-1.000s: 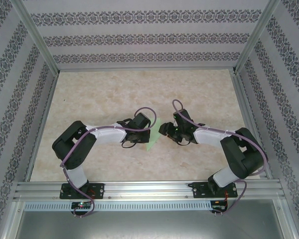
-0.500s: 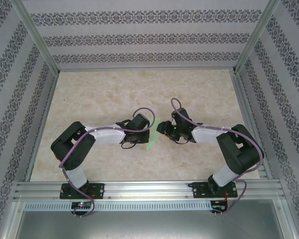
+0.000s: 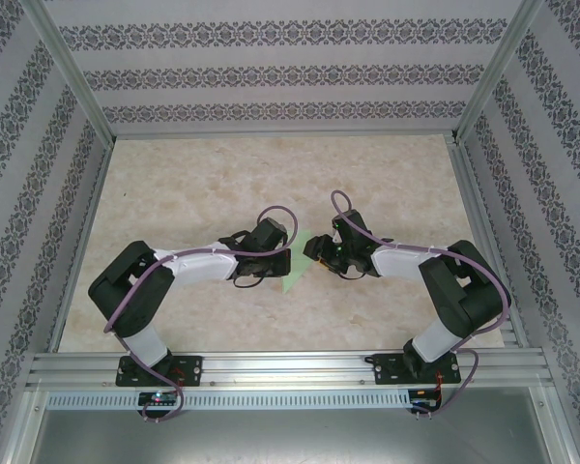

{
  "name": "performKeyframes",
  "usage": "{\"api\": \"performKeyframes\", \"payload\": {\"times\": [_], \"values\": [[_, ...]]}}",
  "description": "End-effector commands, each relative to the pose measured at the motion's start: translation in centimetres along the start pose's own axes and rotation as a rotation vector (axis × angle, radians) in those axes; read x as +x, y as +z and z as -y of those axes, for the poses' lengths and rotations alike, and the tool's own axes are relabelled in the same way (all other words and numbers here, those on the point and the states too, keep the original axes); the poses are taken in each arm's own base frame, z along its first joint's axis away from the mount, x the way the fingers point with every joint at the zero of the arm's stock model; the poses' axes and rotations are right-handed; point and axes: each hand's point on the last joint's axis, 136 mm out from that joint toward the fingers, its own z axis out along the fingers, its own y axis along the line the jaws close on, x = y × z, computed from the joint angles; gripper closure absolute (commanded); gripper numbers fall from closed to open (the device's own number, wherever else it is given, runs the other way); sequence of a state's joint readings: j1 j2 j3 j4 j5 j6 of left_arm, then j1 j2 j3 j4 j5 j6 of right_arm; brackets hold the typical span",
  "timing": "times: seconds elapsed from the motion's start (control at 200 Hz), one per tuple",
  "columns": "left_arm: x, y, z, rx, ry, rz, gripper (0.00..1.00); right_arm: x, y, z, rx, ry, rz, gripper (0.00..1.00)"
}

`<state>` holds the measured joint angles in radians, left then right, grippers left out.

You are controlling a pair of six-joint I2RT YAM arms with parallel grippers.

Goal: Fold a paper plane with a square sheet of paper (pick it up from the middle)
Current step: Fourth fold the wing at the center of the table.

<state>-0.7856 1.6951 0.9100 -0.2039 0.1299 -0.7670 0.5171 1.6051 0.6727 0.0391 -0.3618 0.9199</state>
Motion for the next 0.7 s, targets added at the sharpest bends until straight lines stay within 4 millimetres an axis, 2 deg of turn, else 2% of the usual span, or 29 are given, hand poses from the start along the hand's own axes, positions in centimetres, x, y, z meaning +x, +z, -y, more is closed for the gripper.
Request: {"api": "performKeyframes", "payload": {"times": [0.0, 0.3, 0.694], "values": [[-1.0, 0.3, 0.4, 0.016, 0.006, 0.012, 0.98, -0.1, 0.4, -1.3, -0.035, -0.013, -0.001, 0.49], [-0.7, 1.1, -2.5, -0.1, -0.036, 0.006, 0.99, 0.0, 0.4, -1.3, -0.04, -0.015, -0.007, 0.49], [0.1, 1.4, -4.2, -0.122, -0.101, -0.01, 0.99, 0.3, 1.0, -1.5, -0.042, -0.019, -0.028, 0.52]]}}
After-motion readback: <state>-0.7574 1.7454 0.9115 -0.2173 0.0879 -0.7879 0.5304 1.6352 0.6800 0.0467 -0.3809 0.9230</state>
